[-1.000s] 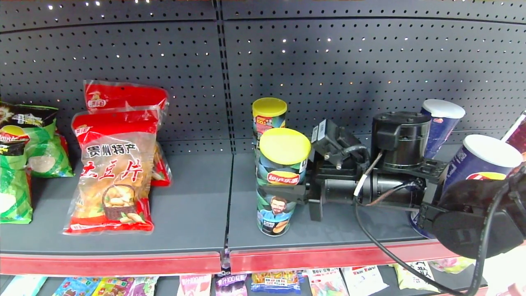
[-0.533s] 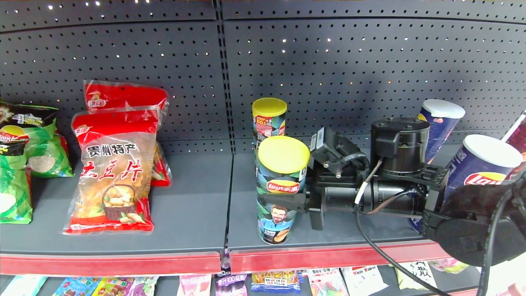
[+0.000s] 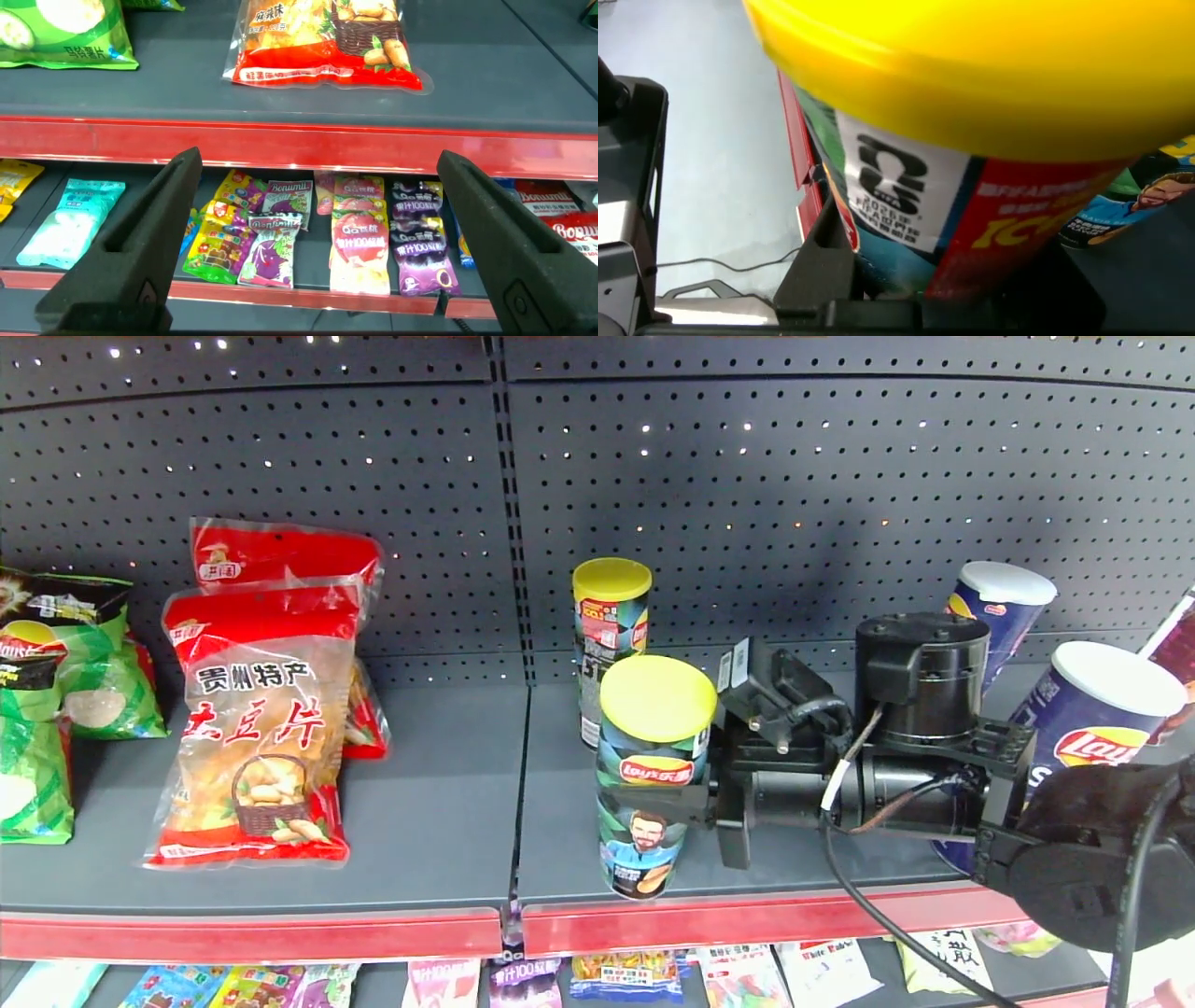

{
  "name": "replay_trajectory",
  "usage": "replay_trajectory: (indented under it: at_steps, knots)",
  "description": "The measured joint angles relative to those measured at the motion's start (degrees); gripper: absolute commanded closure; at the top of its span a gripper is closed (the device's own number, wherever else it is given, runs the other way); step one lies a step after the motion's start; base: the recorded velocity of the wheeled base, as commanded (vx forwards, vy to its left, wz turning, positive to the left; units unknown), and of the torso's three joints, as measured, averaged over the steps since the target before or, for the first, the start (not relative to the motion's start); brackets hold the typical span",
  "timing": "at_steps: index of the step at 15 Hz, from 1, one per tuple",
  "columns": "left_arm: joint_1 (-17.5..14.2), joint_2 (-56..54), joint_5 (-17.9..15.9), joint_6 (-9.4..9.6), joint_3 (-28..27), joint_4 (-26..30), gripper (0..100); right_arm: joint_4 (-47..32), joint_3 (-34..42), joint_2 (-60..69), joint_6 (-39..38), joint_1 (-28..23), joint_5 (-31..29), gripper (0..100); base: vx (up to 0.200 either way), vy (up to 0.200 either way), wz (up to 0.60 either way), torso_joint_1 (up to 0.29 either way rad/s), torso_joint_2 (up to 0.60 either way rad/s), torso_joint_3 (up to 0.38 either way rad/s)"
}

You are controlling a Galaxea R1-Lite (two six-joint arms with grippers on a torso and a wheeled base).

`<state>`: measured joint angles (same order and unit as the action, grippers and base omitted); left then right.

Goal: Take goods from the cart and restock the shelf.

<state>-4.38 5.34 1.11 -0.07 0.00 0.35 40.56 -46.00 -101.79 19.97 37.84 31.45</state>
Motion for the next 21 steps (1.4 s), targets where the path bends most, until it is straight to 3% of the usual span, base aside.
replay_trajectory:
  at_steps: [12, 13, 21]
  knots:
    - [0.0, 0.0, 0.01, 0.0, 0.0, 0.0, 0, 0.04, -0.26, -0.27, -0.4, 0.39, -0.22, 100, 0.0, 0.0, 0.0, 0.0, 0.0, 0.0]
    - [0.0, 0.0, 0.01, 0.0, 0.0, 0.0, 0, 0.06, -0.15, -0.27, -0.4, 0.44, -0.12, 0, 0.0, 0.0, 0.0, 0.0, 0.0, 0.0]
    - [0.0, -0.02, 0.01, 0.0, 0.0, 0.0, 0, 0.0, 0.29, 0.33, -0.46, 0.55, -0.69, 0, 0.0, 0.0, 0.0, 0.0, 0.0, 0.0]
